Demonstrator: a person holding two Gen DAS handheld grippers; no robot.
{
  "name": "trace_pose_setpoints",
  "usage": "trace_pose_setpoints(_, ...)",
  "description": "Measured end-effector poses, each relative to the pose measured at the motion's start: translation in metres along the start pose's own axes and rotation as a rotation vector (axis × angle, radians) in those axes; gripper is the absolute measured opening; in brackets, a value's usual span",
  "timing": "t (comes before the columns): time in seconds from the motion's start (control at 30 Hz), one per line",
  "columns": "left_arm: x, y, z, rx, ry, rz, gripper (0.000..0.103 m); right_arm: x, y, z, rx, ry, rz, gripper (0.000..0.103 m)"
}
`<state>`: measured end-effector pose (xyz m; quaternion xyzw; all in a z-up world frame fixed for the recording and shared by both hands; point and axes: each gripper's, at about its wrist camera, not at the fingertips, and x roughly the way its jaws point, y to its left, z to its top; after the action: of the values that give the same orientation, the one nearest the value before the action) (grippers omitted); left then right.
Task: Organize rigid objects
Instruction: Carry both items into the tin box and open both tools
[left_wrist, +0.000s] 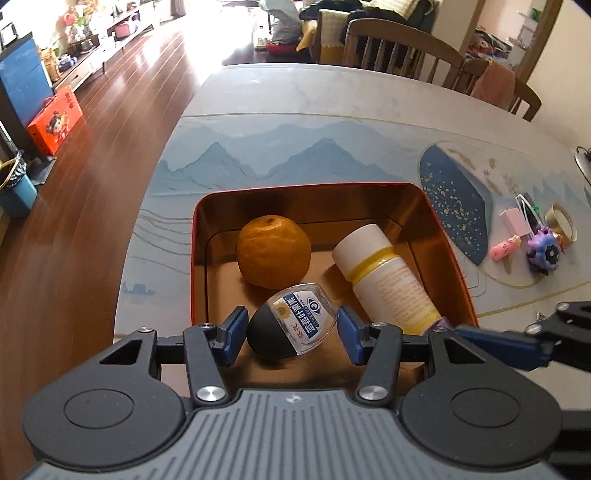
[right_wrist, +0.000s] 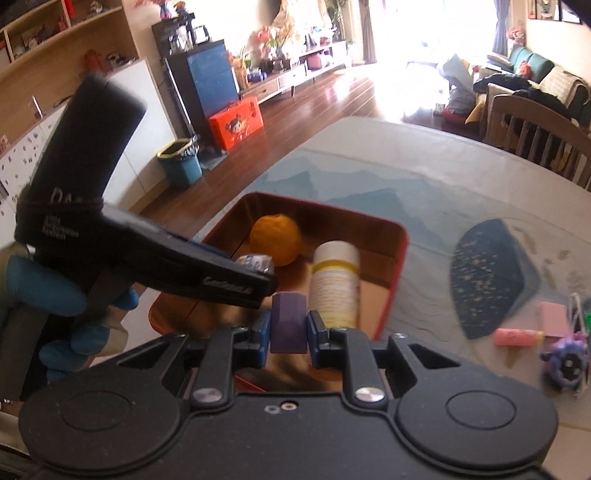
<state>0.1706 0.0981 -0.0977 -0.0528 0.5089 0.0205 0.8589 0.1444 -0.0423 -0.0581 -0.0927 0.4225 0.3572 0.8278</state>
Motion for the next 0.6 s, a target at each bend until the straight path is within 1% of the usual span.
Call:
trace_pose_setpoints(0.17, 0.01, 0.005, 0.005, 0.019, 0.019, -0.013, 0.053, 0.021, 0.004, -0.002, 0.013, 0.046, -0.003, 0.02)
trace_pose_setpoints(0.23, 0.015, 0.007, 0.006, 0.017, 0.032, -0.023, 0.053, 0.026, 0.004, -0.002, 0.024, 0.054, -0.007, 0.02)
trace_pose_setpoints(0.33, 0.021, 0.007, 0.006, 0.03, 0.042, -0.019, 0.052, 0.031, 0.007, -0.004, 0.022, 0.068, -0.012, 0.02)
trace_pose_setpoints(0.47, 0.025, 0.003, 0.008, 0.047, 0.045, -0.031, 0.052, 0.04, 0.008, -0.005, 0.015, 0.094, -0.011, 0.019)
trace_pose_setpoints(0.6, 0.029, -0.002, 0.009, 0.079, 0.048, -0.025, 0.052, 0.046, 0.011, -0.006, -0.003, 0.115, -0.028, 0.019)
